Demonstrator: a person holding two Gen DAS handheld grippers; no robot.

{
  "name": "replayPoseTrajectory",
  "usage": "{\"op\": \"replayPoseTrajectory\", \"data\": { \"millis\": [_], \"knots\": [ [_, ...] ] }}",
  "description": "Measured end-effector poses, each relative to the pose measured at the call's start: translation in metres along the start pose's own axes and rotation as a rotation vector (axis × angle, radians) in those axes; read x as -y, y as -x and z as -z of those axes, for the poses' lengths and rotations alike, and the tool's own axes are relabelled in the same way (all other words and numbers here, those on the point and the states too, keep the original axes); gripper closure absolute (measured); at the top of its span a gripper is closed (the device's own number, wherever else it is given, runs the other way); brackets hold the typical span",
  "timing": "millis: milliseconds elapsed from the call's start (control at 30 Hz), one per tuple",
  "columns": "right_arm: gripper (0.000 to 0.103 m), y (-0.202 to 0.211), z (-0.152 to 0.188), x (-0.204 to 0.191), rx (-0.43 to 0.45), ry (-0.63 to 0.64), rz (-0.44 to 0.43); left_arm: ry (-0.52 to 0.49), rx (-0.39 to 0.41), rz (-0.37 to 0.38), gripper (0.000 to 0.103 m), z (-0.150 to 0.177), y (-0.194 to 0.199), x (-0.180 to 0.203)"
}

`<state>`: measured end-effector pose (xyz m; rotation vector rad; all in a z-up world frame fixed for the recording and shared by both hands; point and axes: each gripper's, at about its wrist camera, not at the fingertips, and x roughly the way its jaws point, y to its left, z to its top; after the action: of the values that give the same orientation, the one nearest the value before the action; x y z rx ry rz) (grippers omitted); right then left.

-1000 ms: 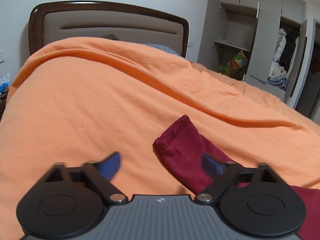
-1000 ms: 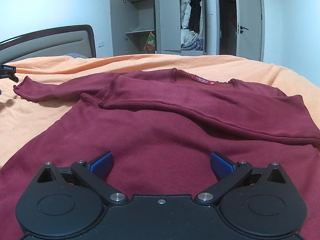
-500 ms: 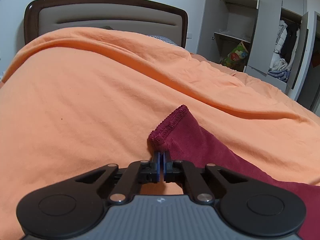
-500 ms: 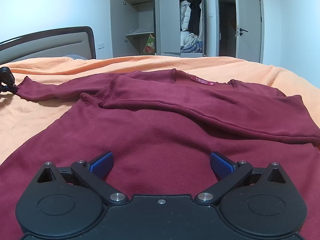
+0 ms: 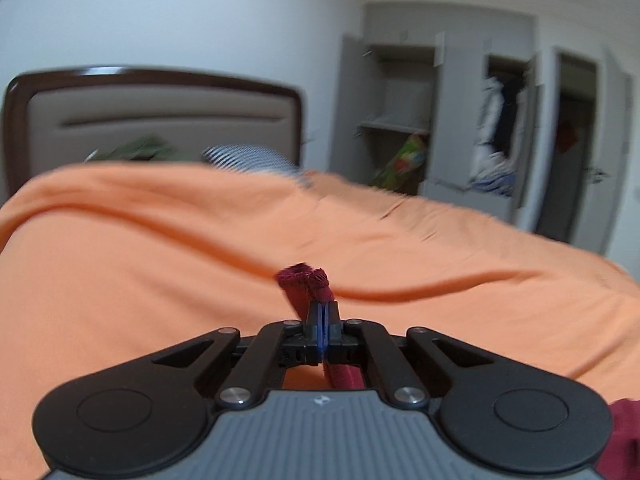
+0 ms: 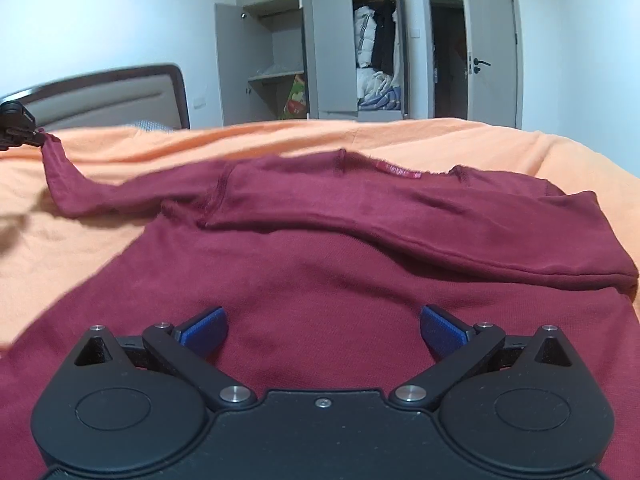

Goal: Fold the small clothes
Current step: 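Close the left gripper on the sleeve cuff and lift it, then lay the sleeve across the shirt body and open the left gripper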

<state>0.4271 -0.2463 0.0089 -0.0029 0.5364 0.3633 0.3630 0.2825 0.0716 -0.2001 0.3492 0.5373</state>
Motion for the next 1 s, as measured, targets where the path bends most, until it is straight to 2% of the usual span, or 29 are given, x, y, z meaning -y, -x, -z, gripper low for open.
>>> {"op": "replayPoseTrajectory", "data": {
  "millis": [233, 367, 500, 600, 833, 1000],
  "knots": [
    [0.000, 0.035, -0.006, 0.026, 0.096, -0.117, 0.025, -0.131, 0.158, 0.192, 0.103, -0.026, 0.057, 0.082],
    [0.000, 0.052, -0.004, 0.037, 0.107, -0.127, 0.044, -0.196, 0.210, 0.316, 0.103, -0.033, 0.085, 0.133],
    [0.000, 0.067, 0.001, 0.053, 0.100, -0.178, 0.056, -0.246, 0.234, 0.430, 0.103, -0.027, 0.111, 0.184],
    [0.000, 0.078, 0.005, 0.062, 0.114, -0.181, 0.095, -0.264, 0.231, 0.501, 0.103, -0.015, 0.124, 0.218],
    [0.000, 0.098, 0.015, 0.083, 0.122, -0.211, 0.153, -0.261, 0.138, 0.646, 0.103, 0.034, 0.136, 0.277],
    [0.000, 0.107, 0.023, 0.093, 0.120, -0.235, 0.177, -0.293, 0.066, 0.692, 0.103, 0.078, 0.133, 0.299]
  ]
}}
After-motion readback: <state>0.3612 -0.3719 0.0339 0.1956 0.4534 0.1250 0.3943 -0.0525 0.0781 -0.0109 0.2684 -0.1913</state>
